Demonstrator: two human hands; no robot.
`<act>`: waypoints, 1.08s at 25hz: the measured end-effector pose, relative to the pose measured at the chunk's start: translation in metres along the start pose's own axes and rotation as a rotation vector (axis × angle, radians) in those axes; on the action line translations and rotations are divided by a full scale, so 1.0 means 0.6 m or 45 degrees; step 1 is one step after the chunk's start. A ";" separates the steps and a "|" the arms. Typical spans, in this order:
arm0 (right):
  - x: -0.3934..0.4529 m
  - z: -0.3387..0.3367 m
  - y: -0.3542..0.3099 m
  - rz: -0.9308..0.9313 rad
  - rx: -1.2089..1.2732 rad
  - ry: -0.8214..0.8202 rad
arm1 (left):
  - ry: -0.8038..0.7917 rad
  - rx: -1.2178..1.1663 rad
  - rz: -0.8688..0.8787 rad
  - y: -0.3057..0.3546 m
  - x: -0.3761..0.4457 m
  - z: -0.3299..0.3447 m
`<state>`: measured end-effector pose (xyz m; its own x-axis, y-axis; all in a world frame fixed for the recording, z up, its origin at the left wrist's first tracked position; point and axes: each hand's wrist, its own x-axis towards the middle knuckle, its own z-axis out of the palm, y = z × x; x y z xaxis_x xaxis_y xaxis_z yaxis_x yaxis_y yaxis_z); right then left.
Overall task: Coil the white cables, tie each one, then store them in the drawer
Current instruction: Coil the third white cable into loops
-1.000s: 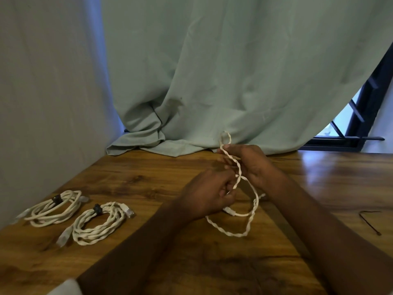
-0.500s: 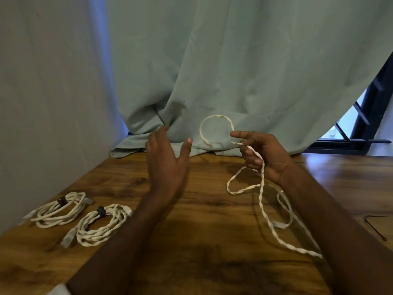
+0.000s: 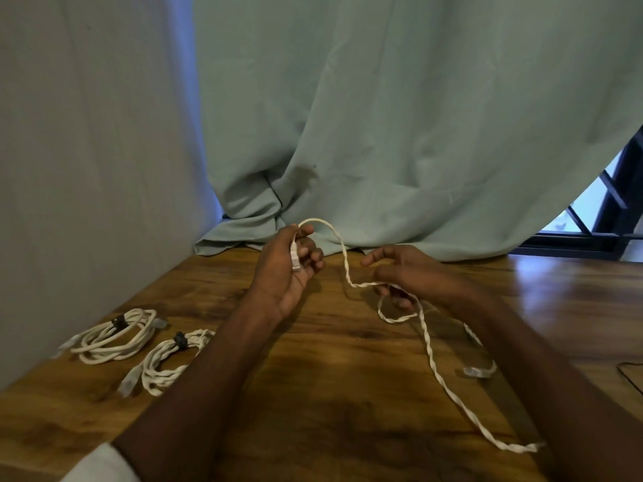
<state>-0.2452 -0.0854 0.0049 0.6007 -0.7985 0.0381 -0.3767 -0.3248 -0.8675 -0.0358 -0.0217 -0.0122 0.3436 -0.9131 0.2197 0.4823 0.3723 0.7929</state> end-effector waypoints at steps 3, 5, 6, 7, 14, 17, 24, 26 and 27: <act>0.000 0.028 -0.007 -0.087 -0.079 -0.094 | -0.020 -0.099 0.009 0.007 0.003 -0.005; -0.006 0.038 -0.018 -0.095 -0.082 -0.232 | -0.115 -0.194 0.030 0.010 0.001 -0.004; -0.010 0.040 -0.022 -0.085 -0.160 -0.299 | -0.151 -0.212 0.050 0.010 0.000 -0.003; -0.015 0.041 -0.026 -0.086 -0.286 -0.362 | -0.170 -0.219 0.078 0.009 0.000 -0.001; -0.051 0.104 -0.062 -0.544 -0.580 -0.460 | -0.188 0.434 0.324 -0.011 0.000 -0.002; -0.066 0.064 -0.076 -0.506 -0.234 -0.264 | -0.333 0.926 0.431 -0.016 -0.008 -0.006; -0.014 0.004 -0.017 -0.261 0.209 0.457 | -0.604 0.370 -0.303 -0.033 -0.037 0.018; -0.007 0.008 -0.003 -0.221 0.360 0.465 | -0.732 0.046 -0.473 -0.039 -0.035 0.023; -0.001 0.014 0.003 -0.187 0.445 0.448 | -0.765 -0.103 -0.517 -0.042 -0.033 0.024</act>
<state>-0.2407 -0.0814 -0.0010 0.3336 -0.8988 0.2842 -0.0123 -0.3056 -0.9521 -0.0662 -0.0155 -0.0286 -0.3655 -0.9068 0.2099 0.5439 -0.0251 0.8388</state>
